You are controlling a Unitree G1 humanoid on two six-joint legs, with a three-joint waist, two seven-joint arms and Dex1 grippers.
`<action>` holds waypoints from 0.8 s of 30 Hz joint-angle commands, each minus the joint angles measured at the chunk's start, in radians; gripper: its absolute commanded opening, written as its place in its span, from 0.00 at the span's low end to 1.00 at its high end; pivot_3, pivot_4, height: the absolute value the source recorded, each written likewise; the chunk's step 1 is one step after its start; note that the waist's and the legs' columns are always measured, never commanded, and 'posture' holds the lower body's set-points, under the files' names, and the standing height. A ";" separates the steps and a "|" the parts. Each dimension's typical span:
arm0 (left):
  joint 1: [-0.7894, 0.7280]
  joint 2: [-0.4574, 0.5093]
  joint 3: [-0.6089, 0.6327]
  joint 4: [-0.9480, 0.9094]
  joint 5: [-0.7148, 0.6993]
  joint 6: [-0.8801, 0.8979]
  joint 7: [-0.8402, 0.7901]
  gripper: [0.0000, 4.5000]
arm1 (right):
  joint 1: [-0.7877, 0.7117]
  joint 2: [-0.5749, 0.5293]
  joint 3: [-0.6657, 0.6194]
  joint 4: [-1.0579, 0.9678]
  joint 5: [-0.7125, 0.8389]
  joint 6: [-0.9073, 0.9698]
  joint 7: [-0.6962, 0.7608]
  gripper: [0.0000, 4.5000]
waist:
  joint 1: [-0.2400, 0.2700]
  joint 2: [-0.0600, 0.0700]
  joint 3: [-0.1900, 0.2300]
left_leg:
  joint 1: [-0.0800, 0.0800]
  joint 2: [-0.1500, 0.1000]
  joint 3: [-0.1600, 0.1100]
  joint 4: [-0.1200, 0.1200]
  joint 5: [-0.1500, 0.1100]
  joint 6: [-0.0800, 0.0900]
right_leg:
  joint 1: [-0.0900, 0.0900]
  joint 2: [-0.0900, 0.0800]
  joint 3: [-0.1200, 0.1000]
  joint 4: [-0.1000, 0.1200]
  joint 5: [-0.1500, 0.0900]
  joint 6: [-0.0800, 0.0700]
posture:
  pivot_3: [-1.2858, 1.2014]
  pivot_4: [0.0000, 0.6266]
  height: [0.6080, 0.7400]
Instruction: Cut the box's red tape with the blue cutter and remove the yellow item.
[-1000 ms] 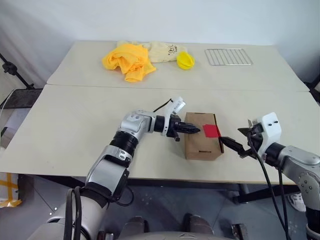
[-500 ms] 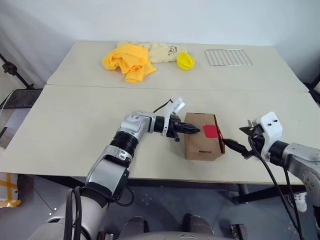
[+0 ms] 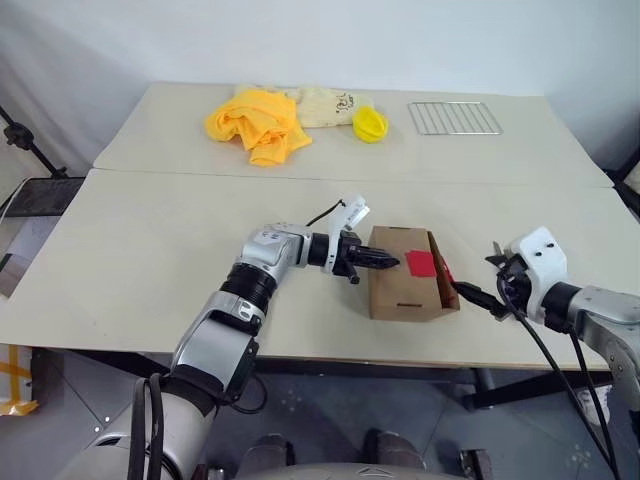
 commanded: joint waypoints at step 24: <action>0.038 0.010 -0.014 -0.016 0.033 0.025 0.024 0.00 | -0.035 0.019 -0.167 0.088 0.122 0.162 0.047 0.99 | 0.001 0.002 0.001 | -0.001 0.000 0.000 0.001 0.000 0.000 | 0.000 0.000 0.000 -0.001 0.000 0.000 | 0.52 0.24 1.00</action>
